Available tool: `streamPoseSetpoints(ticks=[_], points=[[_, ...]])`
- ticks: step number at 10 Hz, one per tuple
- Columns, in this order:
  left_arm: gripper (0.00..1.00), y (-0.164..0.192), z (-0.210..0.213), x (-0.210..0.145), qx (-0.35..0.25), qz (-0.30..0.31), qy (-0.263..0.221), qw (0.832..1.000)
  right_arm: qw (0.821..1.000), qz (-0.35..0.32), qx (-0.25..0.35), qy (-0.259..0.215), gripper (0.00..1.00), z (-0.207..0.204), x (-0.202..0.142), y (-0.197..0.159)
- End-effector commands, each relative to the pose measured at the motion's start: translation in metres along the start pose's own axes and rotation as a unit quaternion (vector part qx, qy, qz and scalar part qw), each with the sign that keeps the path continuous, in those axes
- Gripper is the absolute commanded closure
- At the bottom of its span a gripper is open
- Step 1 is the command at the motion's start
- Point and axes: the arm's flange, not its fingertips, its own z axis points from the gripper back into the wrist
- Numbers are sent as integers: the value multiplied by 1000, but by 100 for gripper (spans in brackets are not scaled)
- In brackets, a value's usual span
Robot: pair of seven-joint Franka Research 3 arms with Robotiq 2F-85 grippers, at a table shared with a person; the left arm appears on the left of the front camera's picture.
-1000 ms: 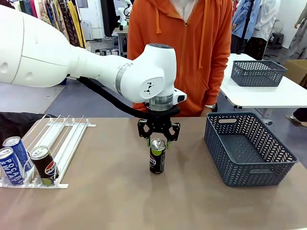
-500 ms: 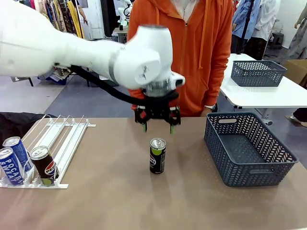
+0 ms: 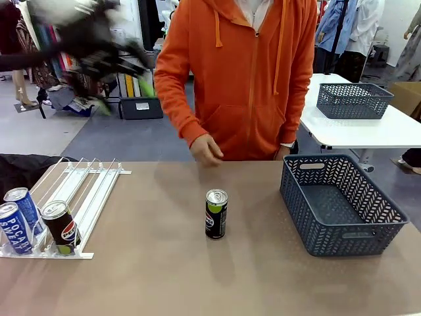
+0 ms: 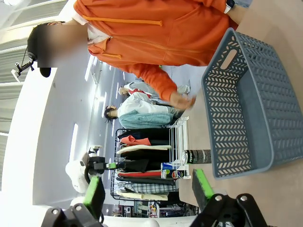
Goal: Retrieve and store the cans from the dispenser.
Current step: Pick up one can from the Automatic Can Dispenser and place it in the middle of the table.
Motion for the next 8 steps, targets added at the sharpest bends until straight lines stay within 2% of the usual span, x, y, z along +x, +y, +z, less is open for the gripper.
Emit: streamPoseSetpoints(ticks=[1, 3, 4, 5, 6, 7, 8], points=[[0, 140, 52, -16, -144, 80, -1, 986, 1000, 2, 9, -3, 0, 0, 2, 4], [0, 258, 88, -60, -265, 134, -13, 955, 1000, 2, 9, -3, 0, 0, 2, 4], [0, 306, 88, -85, -309, 142, -21, 940, 1000, 2, 9, -3, 0, 0, 2, 4], [0, 344, 81, -110, -353, 137, -55, 924, 1000, 2, 9, -3, 0, 0, 2, 4], [0, 370, 67, -129, -343, 147, -79, 924, 1000, 2, 9, -3, 0, 0, 2, 4], [0, 386, 55, -139, -341, 199, -76, 916, 1000, 2, 9, -3, 0, 0, 2, 4], [0, 372, 87, -137, -337, 155, -62, 927, 1000, 2, 9, -3, 0, 0, 2, 4]])
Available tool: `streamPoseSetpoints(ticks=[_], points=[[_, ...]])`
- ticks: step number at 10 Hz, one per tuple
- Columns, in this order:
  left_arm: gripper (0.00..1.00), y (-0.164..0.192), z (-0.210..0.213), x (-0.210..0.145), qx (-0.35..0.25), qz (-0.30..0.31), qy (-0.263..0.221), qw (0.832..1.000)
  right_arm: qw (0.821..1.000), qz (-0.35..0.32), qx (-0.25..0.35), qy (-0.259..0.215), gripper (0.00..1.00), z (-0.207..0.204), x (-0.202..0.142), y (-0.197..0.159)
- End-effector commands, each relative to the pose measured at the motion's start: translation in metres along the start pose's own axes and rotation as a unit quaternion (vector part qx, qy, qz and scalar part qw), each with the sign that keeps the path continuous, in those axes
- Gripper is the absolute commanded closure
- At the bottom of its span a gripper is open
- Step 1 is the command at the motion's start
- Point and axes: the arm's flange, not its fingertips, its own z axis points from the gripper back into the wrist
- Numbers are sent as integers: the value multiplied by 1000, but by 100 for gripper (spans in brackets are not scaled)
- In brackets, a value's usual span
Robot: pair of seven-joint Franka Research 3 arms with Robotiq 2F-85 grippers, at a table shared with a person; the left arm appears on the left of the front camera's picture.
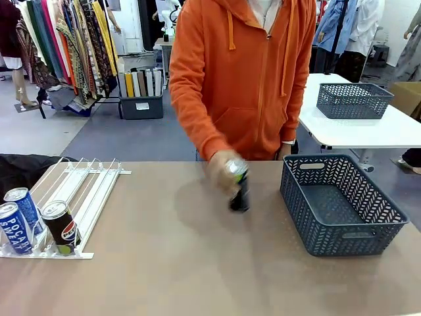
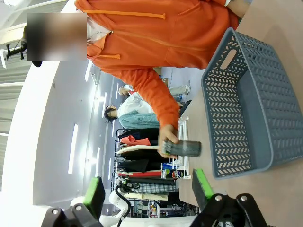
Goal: Retrieve and store the cans from the dispenser.
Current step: Pick up one can from the Automatic Can Dispenser and place it in the middle of the table, then pick up the last remaining can from one row of the Automatic Can Dispenser and place it in the middle of the table.
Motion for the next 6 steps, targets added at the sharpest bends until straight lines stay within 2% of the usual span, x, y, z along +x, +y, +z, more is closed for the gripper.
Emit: streamPoseSetpoints(ticks=[1, 6], points=[[0, -39, -7, 4, 8, -23, 18, 1000, 1000, 3, 9, -3, 0, 0, 2, 5], [0, -39, -7, 4, 8, -23, 18, 1000, 1000, 3, 9, -3, 0, 0, 2, 5]])
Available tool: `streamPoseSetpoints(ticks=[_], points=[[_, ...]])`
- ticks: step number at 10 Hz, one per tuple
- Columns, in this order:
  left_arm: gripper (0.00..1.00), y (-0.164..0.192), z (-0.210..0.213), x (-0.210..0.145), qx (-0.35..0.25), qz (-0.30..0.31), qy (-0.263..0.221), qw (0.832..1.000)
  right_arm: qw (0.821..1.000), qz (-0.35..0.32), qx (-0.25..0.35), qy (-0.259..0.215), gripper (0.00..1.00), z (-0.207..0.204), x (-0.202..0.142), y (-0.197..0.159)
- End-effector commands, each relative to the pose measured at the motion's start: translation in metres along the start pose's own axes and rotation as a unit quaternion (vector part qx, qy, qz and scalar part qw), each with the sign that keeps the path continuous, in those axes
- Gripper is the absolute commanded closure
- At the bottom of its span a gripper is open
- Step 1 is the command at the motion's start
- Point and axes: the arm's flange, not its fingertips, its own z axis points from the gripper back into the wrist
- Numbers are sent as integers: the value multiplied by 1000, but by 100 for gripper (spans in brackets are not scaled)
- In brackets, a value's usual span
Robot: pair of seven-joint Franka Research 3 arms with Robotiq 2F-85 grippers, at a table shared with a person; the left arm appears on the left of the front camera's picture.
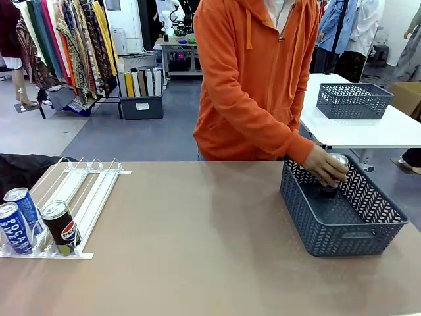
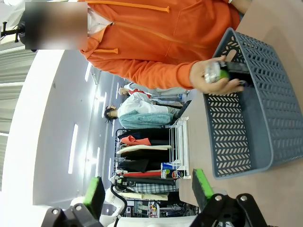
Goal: Retrieve and store the cans from the dispenser.
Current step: Pick up the last remaining can from one row of the Automatic Can Dispenser and place it in the middle of the table.
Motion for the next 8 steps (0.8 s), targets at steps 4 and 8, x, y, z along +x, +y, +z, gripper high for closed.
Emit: streamPoseSetpoints(ticks=[4, 8], points=[[0, 0, 2, -1, -10, 6, 0, 1000, 1000, 3, 9, -3, 0, 0, 2, 4], [0, -11, -10, -3, 61, 13, 13, 998, 1000, 3, 9, -3, 0, 0, 2, 4]])
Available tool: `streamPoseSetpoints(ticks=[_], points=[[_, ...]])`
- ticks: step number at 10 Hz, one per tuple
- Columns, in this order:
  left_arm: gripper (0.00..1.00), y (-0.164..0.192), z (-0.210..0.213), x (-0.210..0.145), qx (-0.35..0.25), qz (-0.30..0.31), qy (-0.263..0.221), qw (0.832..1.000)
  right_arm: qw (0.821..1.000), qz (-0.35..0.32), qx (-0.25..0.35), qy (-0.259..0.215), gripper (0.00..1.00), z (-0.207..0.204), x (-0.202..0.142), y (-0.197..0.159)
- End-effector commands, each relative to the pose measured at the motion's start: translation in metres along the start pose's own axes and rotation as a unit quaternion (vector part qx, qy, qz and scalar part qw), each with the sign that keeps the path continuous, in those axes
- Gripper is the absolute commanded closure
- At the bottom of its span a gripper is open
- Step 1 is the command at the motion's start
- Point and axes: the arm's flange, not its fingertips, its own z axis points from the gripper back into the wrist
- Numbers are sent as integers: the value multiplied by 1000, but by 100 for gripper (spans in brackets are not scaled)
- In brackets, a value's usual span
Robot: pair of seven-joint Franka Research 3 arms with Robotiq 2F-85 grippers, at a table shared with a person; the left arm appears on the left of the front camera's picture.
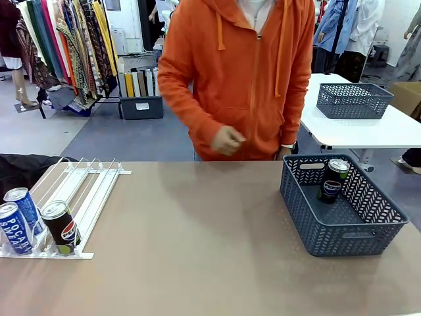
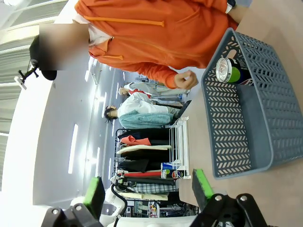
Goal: Retrieve and store the cans from the dispenser.
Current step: Pick up the last remaining can from one row of the Automatic Can Dispenser and place it in the middle of the table.
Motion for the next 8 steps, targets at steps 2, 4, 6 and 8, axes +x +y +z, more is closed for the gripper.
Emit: streamPoseSetpoints(ticks=[2, 4, 6, 8], points=[[0, -59, -46, -17, 163, -26, 25, 986, 1000, 3, 9, -3, 0, 0, 2, 4], [0, -88, -95, -11, 266, -41, 42, 962, 1000, 3, 9, -3, 0, 0, 2, 4], [0, -99, -152, 2, 389, -81, 30, 917, 1000, 3, 9, -3, 0, 0, 2, 4], [0, -82, -200, 13, 461, -112, 16, 880, 1000, 3, 9, -3, 0, 0, 2, 4]])
